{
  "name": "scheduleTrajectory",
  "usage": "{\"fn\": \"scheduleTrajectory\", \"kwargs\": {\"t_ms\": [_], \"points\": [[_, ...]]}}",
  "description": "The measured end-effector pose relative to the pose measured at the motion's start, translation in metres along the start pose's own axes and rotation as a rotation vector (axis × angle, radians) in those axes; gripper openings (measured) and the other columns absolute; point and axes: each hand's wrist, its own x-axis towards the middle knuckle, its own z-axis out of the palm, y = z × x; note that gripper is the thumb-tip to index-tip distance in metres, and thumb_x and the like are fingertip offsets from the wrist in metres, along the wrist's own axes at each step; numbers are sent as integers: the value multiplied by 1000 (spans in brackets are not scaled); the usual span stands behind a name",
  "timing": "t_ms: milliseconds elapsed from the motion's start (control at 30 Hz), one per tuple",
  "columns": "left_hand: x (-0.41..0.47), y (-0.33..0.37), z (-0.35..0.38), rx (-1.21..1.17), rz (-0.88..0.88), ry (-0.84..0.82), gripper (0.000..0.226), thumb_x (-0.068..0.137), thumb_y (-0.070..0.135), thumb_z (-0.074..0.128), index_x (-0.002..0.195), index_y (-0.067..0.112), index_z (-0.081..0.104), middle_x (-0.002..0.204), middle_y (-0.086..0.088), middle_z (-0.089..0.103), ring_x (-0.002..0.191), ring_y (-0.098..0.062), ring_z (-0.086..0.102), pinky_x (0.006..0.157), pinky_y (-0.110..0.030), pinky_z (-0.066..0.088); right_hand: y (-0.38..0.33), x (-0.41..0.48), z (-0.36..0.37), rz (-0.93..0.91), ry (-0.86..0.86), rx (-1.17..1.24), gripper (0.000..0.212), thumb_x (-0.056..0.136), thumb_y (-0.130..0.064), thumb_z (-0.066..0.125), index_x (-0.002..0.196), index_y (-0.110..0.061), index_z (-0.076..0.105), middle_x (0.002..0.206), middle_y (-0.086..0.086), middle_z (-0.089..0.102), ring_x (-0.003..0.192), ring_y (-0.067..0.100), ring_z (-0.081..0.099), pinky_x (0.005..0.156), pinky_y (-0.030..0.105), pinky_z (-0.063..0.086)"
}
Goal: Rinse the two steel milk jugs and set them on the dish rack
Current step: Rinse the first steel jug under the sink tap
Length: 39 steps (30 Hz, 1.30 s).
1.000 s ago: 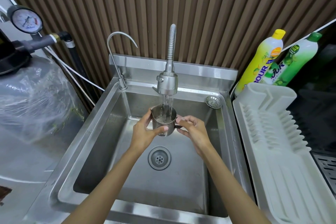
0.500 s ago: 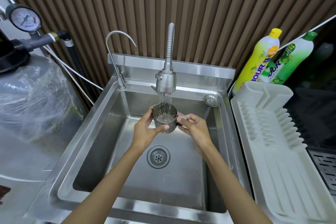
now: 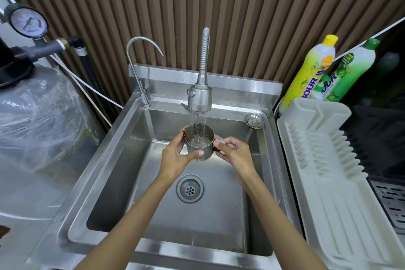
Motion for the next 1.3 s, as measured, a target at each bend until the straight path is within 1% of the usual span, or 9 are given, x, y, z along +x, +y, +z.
{"fn": "scheduleTrajectory", "kwargs": {"t_ms": [167, 333, 433, 500, 600, 700, 900, 1067, 1300], "points": [[0, 2, -3, 48, 23, 8, 78, 57, 16, 82, 127, 29, 51, 115, 18, 63, 112, 8, 56, 99, -19, 41, 2, 3, 1, 6, -11, 20, 16, 84, -7, 64, 70, -7, 56, 122, 11, 65, 115, 23, 62, 88, 26, 52], [0, 7, -5, 120, 53, 34, 68, 56, 19, 80, 107, 54, 50, 100, 32, 63, 96, 22, 55, 80, 2, 38, 3, 6, 4, 18, -23, 71, 15, 84, -7, 64, 71, -6, 56, 119, 8, 65, 116, 24, 61, 85, 22, 53], [1, 10, -7, 139, 62, 39, 69, 59, 14, 81, 105, 54, 48, 101, 26, 63, 91, 24, 55, 76, 4, 38, 3, 7, 5, 20, -27, 94, 14, 84, -6, 63, 72, -5, 55, 120, 8, 64, 113, 23, 61, 83, 20, 53], [1, 12, -7, 155, 70, 41, 66, 57, 22, 79, 109, 52, 51, 103, 20, 66, 96, 18, 57, 78, 4, 38, 3, 9, 5, 20, -34, 112, 11, 85, -5, 62, 76, -2, 55, 117, 7, 65, 108, 21, 62, 80, 18, 54], [2, 12, -8, 183, 89, 37, 71, 56, 27, 77, 122, 37, 52, 109, 11, 67, 105, -1, 60, 84, -2, 40, 5, 11, 4, 24, -36, 129, 7, 85, -5, 61, 83, -2, 55, 107, 0, 66, 102, 18, 64, 79, 18, 55], [3, 12, -8, 214, 103, 53, 77, 55, 32, 78, 127, 31, 51, 115, 7, 66, 109, -11, 60, 93, -19, 43, 8, 13, 4, 33, -39, 132, 7, 86, -7, 60, 85, -2, 55, 105, -2, 66, 98, 16, 64, 81, 20, 55], [3, 11, -10, 265, 105, 69, 89, 49, 50, 74, 131, 30, 48, 122, 2, 63, 112, -14, 59, 98, -25, 45, 11, 13, 4, 51, -65, 120, 10, 86, -8, 61, 79, -3, 55, 113, 9, 66, 99, 12, 64, 88, 28, 54], [5, 13, -11, 304, 124, 85, 81, 56, 34, 79, 131, 29, 49, 120, 0, 60, 108, -12, 57, 81, 2, 36, 13, 15, 5, 57, -82, 134, 9, 86, -9, 60, 84, -2, 55, 110, 12, 66, 100, 14, 63, 94, 34, 52], [4, 12, -13, 316, 146, 101, 79, 62, 22, 83, 132, 30, 47, 122, -2, 58, 110, -13, 54, 82, -7, 34, 15, 18, 6, 74, -80, 129, 8, 86, -8, 60, 84, -2, 55, 104, 11, 65, 101, 16, 62, 96, 37, 52]]}}
